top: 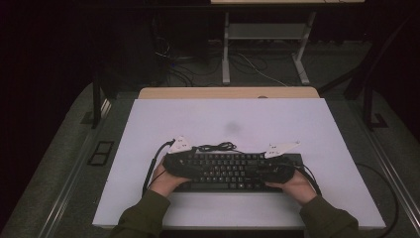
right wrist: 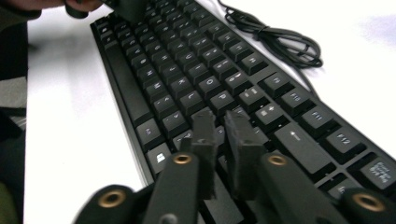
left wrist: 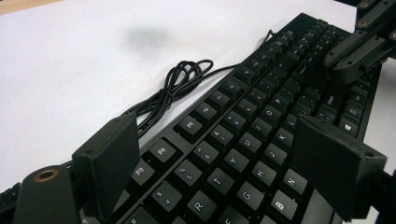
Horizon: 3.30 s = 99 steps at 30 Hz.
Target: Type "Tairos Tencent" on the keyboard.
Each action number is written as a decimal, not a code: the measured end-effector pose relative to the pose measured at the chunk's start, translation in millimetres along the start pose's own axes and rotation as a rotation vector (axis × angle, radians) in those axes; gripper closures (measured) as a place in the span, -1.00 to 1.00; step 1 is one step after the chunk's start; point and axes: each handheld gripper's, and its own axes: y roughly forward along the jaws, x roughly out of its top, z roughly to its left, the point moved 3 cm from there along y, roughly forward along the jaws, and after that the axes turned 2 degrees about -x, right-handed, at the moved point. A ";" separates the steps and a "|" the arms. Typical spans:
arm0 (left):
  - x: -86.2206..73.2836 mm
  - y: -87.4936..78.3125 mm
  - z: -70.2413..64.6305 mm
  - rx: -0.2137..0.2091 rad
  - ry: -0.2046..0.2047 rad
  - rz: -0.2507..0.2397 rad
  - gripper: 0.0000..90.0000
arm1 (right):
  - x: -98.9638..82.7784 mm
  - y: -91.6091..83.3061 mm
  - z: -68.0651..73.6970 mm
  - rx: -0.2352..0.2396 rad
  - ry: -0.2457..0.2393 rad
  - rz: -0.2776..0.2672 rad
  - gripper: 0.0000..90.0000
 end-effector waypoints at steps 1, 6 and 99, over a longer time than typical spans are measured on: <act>0.0 0.1 0.0 0.000 0.000 0.000 -0.68 | -0.5 0.6 0.3 0.001 -0.003 0.007 0.95; -0.7 1.2 -0.2 0.002 0.003 0.005 -0.68 | -2.3 3.8 2.1 0.013 -0.019 0.039 0.99; -6.7 7.8 -2.0 -0.045 0.004 0.143 0.93 | -9.0 9.3 3.3 0.010 -0.056 0.101 0.99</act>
